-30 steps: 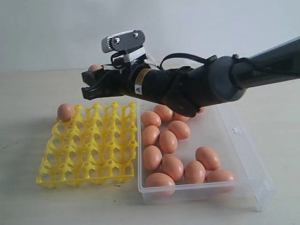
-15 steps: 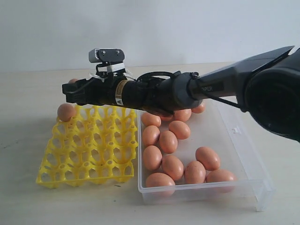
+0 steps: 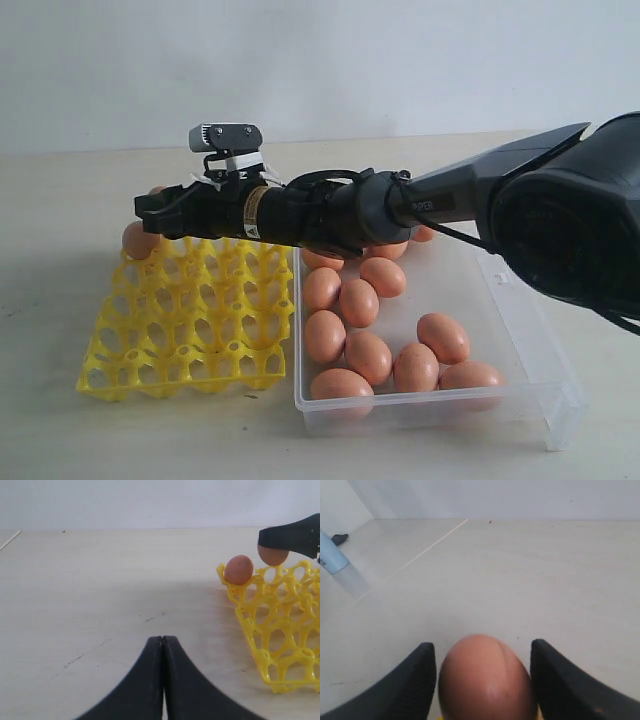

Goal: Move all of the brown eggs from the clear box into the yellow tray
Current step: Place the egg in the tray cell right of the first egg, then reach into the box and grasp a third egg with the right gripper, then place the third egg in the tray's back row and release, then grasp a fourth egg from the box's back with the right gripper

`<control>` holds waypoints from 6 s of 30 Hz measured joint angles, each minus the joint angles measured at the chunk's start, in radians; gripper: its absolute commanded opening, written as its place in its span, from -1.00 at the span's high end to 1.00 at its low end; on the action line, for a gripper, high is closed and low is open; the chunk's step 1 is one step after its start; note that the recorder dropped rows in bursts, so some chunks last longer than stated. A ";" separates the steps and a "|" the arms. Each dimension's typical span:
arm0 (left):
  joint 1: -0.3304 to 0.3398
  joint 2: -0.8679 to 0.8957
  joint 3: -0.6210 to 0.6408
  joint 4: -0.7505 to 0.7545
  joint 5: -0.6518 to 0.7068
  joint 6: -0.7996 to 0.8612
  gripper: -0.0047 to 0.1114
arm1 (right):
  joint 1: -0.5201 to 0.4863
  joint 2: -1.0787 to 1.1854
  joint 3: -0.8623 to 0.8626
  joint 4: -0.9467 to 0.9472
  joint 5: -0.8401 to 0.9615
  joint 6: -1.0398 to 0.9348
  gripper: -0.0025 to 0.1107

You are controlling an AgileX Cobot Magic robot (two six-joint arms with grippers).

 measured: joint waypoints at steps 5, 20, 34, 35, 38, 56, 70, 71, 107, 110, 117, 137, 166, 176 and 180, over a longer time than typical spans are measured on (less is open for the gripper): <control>0.000 0.000 0.000 0.000 0.000 0.000 0.92 | -0.002 0.000 0.000 0.006 0.002 0.000 -0.14; 0.000 0.000 0.000 0.000 0.000 0.000 0.92 | -0.104 -0.387 -0.005 -0.850 0.040 0.707 0.96; 0.000 0.000 0.000 0.000 0.000 0.000 0.92 | -0.192 -0.839 0.617 -0.052 0.491 -0.152 0.96; 0.000 0.000 0.000 0.000 0.000 0.000 0.92 | -0.194 -0.863 0.637 0.049 0.617 -0.241 0.96; 0.000 0.000 0.000 0.000 0.000 0.000 0.92 | -0.194 -0.891 0.654 0.243 0.887 -0.467 0.96; 0.000 0.000 0.000 0.000 0.000 0.000 0.92 | -0.194 -0.780 0.661 0.872 1.270 -1.098 -0.13; 0.000 0.000 0.000 0.000 0.000 0.000 0.92 | -0.194 -0.634 0.661 0.878 1.191 -1.108 -0.13; 0.000 0.000 0.000 0.000 0.000 0.000 0.92 | -0.194 -0.621 0.661 0.874 1.184 -1.108 -0.04; 0.000 0.000 0.000 0.000 0.000 0.000 0.92 | -0.046 -0.384 0.393 0.346 0.175 -0.340 0.96; 0.000 0.000 0.000 0.000 0.000 0.000 0.92 | -0.043 -0.329 0.327 0.333 0.175 -0.305 0.96; 0.000 0.000 0.000 0.000 0.000 0.000 0.92 | -0.024 -0.207 0.175 0.248 0.175 -0.228 0.96; 0.000 0.000 0.000 0.000 0.000 0.000 0.92 | -0.020 -0.104 0.109 0.215 0.261 -0.193 -0.07; 0.000 0.000 0.000 0.000 0.000 0.000 0.92 | -0.113 -0.752 0.586 0.704 1.241 -0.909 0.71; 0.000 0.000 0.000 0.000 0.000 0.000 0.92 | -0.140 -0.660 0.529 0.848 1.074 -0.988 0.01; 0.000 0.000 0.000 0.000 0.000 0.000 0.92 | -0.142 -0.556 0.439 0.848 1.132 -0.996 0.01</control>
